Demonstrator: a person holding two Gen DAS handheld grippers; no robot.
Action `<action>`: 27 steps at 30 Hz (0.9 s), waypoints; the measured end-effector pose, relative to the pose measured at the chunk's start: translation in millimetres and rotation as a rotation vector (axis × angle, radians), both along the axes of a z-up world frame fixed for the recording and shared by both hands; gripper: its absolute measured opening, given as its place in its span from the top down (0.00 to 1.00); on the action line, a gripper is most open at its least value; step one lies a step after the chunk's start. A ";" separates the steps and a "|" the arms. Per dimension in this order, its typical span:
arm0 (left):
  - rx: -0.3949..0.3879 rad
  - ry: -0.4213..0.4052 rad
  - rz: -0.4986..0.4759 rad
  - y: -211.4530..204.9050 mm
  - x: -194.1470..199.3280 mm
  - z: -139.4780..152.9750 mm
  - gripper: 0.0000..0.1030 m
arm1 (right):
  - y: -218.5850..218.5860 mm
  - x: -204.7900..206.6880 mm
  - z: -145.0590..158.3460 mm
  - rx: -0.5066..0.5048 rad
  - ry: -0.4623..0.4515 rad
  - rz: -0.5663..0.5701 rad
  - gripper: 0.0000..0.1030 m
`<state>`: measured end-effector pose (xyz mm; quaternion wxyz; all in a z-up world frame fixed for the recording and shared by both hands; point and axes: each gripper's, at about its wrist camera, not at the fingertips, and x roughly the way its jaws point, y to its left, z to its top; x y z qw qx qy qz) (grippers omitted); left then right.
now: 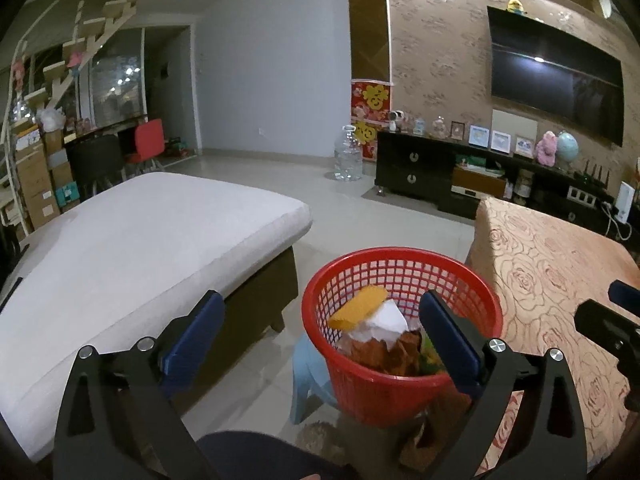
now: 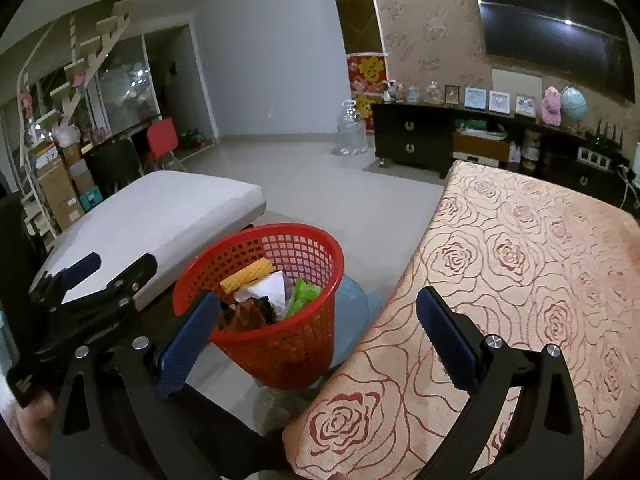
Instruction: Collect trash
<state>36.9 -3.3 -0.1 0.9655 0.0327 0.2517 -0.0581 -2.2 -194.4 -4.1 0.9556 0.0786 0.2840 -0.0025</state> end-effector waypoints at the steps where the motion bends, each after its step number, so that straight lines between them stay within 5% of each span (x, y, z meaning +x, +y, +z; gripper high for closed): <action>1: 0.001 0.000 -0.003 0.7 -3.9 0.5 0.08 | 0.0 -2.3 -0.3 -0.001 -0.001 -0.006 0.07; 27: 0.001 0.012 -0.031 -3.6 -34.0 6.0 0.08 | 5.7 -26.5 -4.1 -0.006 -0.008 -0.038 0.07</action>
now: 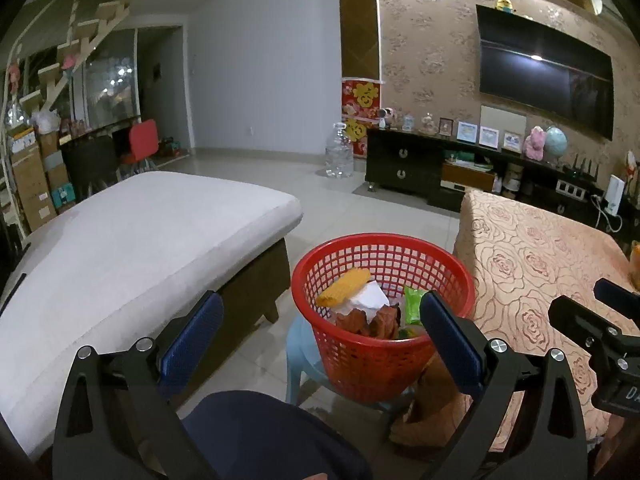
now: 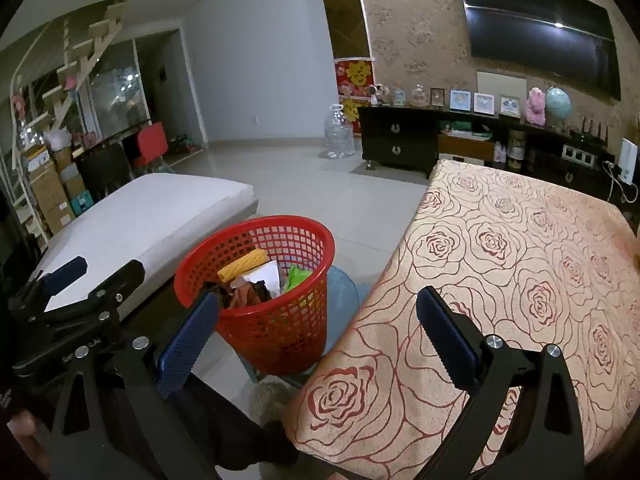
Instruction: Collect trash
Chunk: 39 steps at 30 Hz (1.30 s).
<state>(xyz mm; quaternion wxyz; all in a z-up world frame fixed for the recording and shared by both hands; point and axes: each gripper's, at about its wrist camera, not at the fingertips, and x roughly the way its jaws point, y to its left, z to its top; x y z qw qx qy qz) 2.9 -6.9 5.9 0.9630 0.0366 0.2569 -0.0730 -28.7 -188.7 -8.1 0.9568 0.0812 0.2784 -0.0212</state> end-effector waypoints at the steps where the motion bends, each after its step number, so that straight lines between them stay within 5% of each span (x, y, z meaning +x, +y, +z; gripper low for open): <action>1: -0.001 0.000 -0.001 0.1 -1.0 0.2 0.08 | 0.4 -0.5 0.0 -0.001 -0.001 0.000 0.07; 39: 0.015 -0.003 -0.005 -6.1 -8.3 -1.4 0.08 | -7.4 -6.1 1.7 0.008 -0.005 -0.017 0.07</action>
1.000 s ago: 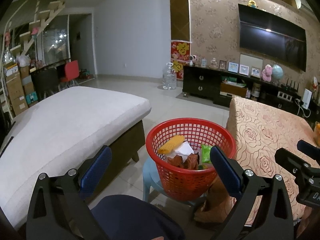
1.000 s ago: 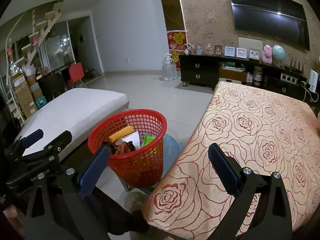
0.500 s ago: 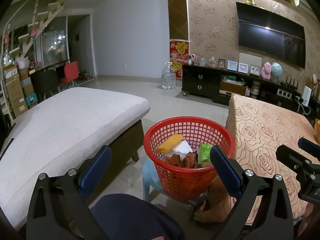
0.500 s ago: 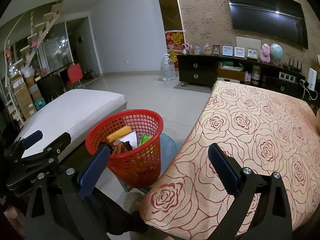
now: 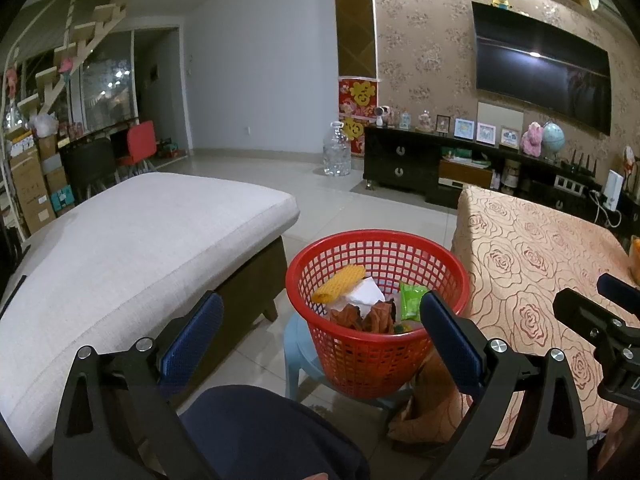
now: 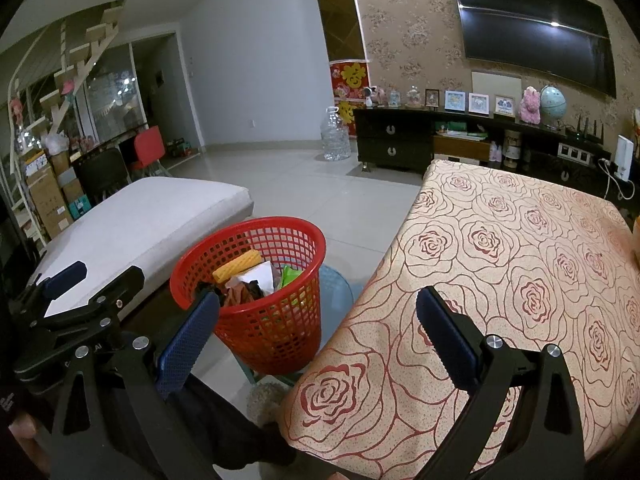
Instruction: Collect trash
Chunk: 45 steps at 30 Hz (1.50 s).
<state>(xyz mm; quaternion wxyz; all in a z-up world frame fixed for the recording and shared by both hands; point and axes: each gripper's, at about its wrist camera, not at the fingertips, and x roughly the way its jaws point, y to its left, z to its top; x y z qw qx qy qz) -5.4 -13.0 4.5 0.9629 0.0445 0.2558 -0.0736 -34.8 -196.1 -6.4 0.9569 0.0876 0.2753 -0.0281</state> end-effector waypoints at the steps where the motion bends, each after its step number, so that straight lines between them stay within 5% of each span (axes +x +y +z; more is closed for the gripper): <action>1: -0.001 -0.001 -0.003 -0.3 -0.3 -0.5 0.08 | -0.3 -0.1 0.1 0.000 0.001 0.000 0.07; 45: -0.003 -0.003 -0.006 0.1 3.8 -7.3 0.08 | -2.8 -0.3 -9.2 -0.001 0.015 0.003 0.07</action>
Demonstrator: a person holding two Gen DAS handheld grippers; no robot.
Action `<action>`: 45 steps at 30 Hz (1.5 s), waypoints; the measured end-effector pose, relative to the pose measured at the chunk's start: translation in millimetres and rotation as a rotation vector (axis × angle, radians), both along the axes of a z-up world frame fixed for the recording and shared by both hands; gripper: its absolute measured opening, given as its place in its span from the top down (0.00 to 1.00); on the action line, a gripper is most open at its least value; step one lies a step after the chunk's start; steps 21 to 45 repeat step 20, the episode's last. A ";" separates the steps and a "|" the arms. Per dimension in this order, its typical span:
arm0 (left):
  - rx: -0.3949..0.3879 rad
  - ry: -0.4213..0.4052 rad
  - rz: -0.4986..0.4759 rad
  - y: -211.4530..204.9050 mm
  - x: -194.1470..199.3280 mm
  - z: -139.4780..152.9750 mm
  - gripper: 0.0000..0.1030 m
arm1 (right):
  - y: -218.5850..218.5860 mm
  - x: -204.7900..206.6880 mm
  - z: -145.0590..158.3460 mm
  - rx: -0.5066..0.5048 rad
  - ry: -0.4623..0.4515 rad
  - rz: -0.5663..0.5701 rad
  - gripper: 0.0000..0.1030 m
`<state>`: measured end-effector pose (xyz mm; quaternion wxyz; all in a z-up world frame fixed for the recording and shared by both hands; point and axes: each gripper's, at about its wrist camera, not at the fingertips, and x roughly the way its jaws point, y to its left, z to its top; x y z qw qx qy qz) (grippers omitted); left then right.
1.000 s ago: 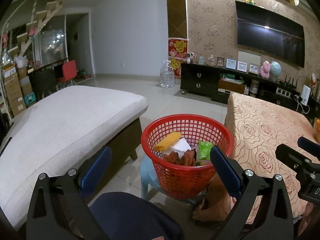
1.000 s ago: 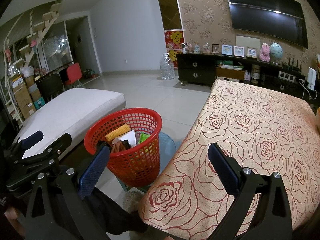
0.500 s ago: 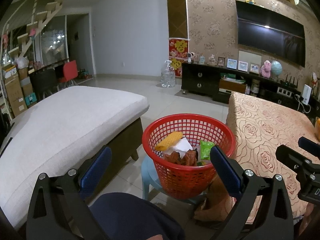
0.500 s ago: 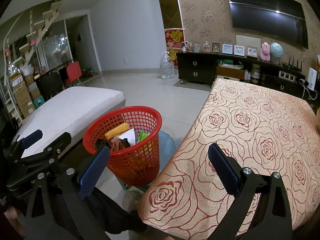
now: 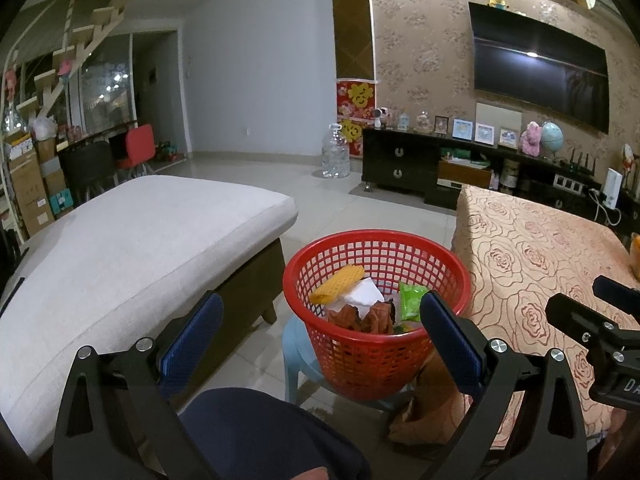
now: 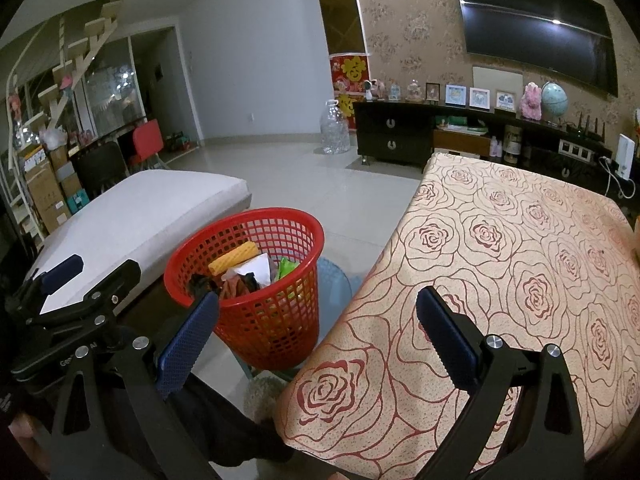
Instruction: Collect trash
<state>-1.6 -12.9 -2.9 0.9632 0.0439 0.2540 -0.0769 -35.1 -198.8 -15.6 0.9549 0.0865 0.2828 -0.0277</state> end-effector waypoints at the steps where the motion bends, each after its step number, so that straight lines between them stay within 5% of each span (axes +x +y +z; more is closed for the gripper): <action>1: -0.001 -0.001 -0.001 0.3 -0.2 0.6 0.08 | 0.3 0.4 0.5 0.000 0.000 0.000 0.07; 14: -0.034 0.003 -0.026 -0.1 3.8 0.6 0.08 | -13.2 -3.5 -5.9 0.020 0.016 -0.025 0.07; 20: -0.031 0.018 -0.026 0.0 15.0 -7.3 0.08 | -112.3 -24.8 -17.5 0.069 0.079 -0.203 0.07; 45: -0.031 0.018 -0.026 0.0 15.0 -7.3 0.08 | -112.3 -24.8 -17.5 0.069 0.079 -0.203 0.07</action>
